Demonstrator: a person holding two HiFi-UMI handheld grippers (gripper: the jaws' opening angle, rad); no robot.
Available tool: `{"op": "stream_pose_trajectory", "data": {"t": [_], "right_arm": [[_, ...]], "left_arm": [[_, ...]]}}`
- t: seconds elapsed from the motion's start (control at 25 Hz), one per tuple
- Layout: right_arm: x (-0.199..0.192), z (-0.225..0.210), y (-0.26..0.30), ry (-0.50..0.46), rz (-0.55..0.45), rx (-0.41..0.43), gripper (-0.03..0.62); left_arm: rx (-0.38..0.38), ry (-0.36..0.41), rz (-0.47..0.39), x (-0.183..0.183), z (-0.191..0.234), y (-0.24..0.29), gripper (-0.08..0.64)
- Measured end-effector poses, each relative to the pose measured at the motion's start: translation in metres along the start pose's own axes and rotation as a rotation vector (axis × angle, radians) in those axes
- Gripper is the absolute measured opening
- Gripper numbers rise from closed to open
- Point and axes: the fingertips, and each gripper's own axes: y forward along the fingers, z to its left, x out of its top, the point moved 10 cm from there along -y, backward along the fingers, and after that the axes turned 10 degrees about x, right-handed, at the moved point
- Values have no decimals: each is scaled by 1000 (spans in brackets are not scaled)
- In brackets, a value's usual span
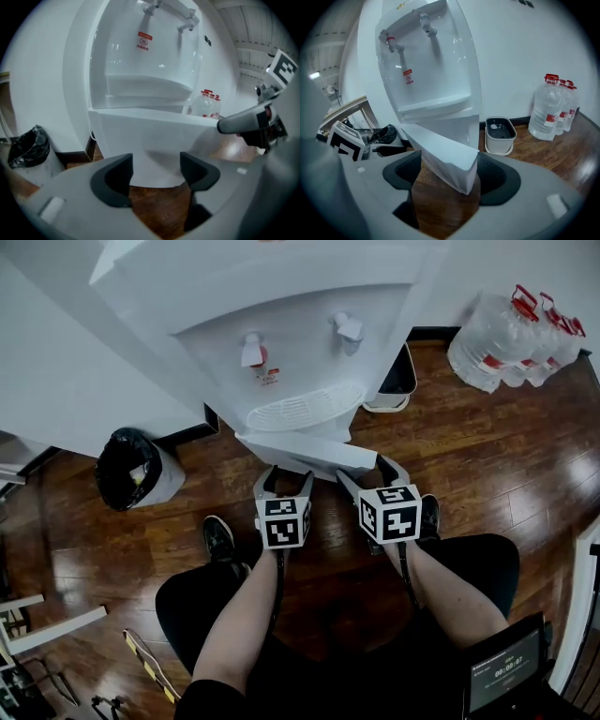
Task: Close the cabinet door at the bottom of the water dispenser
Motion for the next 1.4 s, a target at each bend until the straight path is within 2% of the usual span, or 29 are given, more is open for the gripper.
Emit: {"op": "stream_pose_trajectory", "data": {"t": [0.16,0.24,0.48,0.6,0.72,0.88,1.4], "right_arm": [[12,-13,16,-69,-11,-65,368],[17,-18,22,-101,-14,-85,368],[26,-28,30,-128,-11,-82,373],[21,-33,35,-116,34,-59,373],[20,-38,47,-157,70,-59,399],[27,-44,55,-144,67,-84,399],[45,-58,68,-205,75,-38,396]], "left_arm": [[58,-152,0,10,1,8,333],[69,-200,-3,15,2,13,331],[43,-202,-17,31,-2,30,328],[51,-219,-17,35,-4,32,321],[50,-223,-13,35,-4,33,319],[50,-216,-13,36,-4,34,309],[72,-248,1,42,-5,41,284]]}}
